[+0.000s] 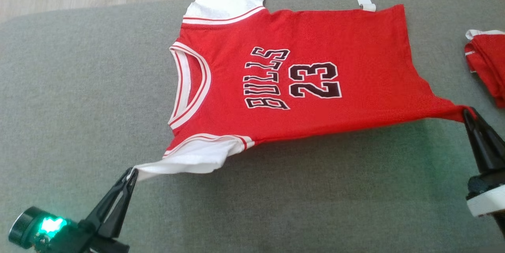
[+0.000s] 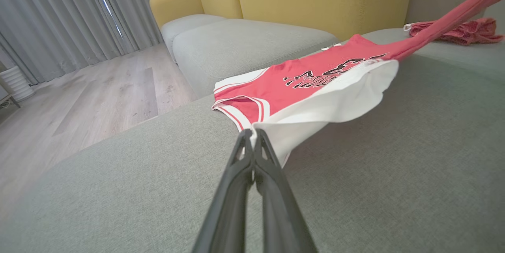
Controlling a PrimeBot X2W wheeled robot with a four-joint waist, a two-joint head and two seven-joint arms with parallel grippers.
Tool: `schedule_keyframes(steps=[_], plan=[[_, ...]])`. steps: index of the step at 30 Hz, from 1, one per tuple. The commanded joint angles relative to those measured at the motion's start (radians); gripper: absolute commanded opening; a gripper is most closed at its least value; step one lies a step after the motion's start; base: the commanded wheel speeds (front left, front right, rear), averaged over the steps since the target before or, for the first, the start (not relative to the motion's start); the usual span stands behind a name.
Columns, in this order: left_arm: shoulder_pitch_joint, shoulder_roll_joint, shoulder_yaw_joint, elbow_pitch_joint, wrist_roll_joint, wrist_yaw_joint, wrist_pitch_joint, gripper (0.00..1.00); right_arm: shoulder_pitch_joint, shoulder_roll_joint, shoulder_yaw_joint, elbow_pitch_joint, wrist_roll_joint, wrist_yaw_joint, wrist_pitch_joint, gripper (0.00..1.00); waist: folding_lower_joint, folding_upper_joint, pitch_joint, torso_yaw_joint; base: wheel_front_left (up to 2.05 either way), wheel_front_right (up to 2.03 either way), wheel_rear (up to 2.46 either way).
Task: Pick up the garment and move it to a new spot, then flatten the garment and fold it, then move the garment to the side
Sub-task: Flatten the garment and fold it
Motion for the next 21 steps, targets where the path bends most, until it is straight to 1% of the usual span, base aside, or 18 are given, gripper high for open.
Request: schedule_keyframes(steps=[1, 5, 10, 17, 21], plan=[[-0.049, 0.047, 0.044, -0.033, -0.006, 0.013, 0.003, 0.0, -0.004, -0.027, -0.017, -0.031, -0.005, 0.007, -0.006, 0.0, 0.0002, -0.0001, 0.006, 0.002, 0.0, 0.0, 0.0], [-0.115, 0.055, 0.041, -0.029, 0.021, -0.007, 0.02, 0.0, -0.009, -0.008, -0.023, -0.024, -0.01, 0.007, -0.006, 0.0, 0.0002, -0.0001, 0.029, 0.011, 0.0, 0.0, 0.0], [-0.283, 0.034, 0.03, 0.031, 0.063, -0.061, 0.052, 0.0, -0.073, 0.004, 0.0, 0.019, -0.015, 0.007, 0.016, 0.0, 0.0002, -0.0001, 0.086, 0.01, 0.0, 0.0, 0.0], [-0.551, -0.021, -0.009, 0.216, 0.136, -0.169, 0.055, 0.0, -0.218, 0.017, 0.061, 0.108, -0.028, 0.007, 0.047, 0.0, 0.0002, -0.0001, 0.171, -0.01, 0.0, 0.0, 0.0], [-0.686, -0.053, -0.028, 0.337, 0.176, -0.216, 0.043, 0.0, -0.308, 0.024, 0.105, 0.169, -0.029, 0.007, 0.044, 0.0, 0.0002, -0.0001, 0.212, -0.027, 0.0, 0.0, 0.0]])
